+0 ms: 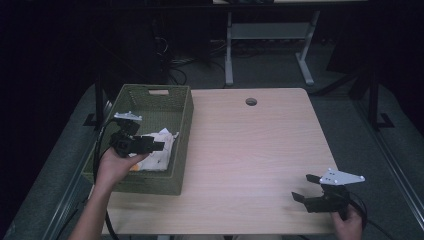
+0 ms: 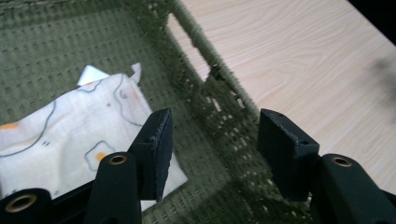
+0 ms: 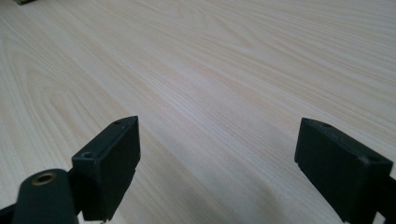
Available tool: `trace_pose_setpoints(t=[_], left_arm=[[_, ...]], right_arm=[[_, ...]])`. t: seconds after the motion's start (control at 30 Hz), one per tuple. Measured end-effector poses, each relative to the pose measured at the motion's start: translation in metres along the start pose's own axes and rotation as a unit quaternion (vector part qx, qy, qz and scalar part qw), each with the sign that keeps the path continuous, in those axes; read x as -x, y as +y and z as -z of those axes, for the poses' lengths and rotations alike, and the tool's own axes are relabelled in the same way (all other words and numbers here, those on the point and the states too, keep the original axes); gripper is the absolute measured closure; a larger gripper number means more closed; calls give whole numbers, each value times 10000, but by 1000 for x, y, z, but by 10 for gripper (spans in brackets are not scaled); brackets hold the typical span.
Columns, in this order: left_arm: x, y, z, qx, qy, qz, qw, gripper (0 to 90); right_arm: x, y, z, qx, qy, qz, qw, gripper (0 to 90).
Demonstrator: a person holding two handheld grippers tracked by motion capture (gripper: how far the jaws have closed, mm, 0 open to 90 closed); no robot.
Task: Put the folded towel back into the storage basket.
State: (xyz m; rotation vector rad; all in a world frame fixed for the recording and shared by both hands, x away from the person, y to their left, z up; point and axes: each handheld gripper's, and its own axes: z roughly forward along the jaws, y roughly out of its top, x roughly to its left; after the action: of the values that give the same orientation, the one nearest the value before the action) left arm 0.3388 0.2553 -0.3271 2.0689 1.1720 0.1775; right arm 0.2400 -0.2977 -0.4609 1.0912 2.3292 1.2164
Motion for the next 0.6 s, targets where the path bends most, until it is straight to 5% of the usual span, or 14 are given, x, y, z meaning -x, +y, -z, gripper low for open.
trace_pose_setpoints(t=[0.6], left_arm=[[18,2,0,111,-95,-204,9997,388]], right_arm=[[1,0,1,-16,-43,-37,10000,137]])
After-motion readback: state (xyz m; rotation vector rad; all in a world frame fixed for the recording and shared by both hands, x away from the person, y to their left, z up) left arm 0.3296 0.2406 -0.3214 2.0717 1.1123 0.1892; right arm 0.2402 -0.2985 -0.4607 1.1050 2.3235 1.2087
